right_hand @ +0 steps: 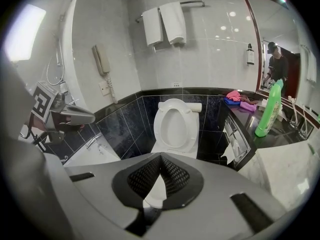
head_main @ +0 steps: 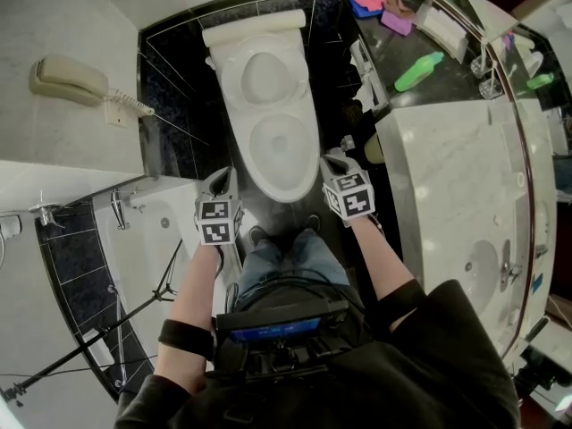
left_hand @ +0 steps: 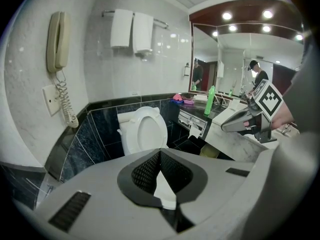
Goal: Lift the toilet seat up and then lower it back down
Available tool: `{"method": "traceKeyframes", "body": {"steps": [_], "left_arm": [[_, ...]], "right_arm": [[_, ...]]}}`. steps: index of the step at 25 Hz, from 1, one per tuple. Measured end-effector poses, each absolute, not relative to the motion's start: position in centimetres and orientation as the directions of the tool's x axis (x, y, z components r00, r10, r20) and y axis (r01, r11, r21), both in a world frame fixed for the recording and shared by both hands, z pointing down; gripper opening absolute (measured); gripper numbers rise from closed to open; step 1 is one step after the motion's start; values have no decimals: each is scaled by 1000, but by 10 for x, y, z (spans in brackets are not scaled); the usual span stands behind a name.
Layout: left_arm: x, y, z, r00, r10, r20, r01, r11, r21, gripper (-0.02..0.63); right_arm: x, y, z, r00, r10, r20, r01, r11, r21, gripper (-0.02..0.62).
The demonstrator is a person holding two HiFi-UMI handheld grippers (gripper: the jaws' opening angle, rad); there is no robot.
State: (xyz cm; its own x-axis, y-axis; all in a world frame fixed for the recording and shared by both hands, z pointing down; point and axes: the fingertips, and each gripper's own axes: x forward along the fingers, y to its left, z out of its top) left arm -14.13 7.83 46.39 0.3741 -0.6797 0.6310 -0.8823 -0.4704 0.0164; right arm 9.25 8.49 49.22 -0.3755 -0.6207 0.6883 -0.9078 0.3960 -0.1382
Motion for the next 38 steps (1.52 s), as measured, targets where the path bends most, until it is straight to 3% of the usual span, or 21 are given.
{"method": "traceKeyframes", "body": {"steps": [38], "left_arm": [[-155, 81, 418, 373, -744, 554, -893, -450, -3, 8]], "right_arm": [[83, 87, 439, -386, -709, 590, -912, 391, -127, 5]]}}
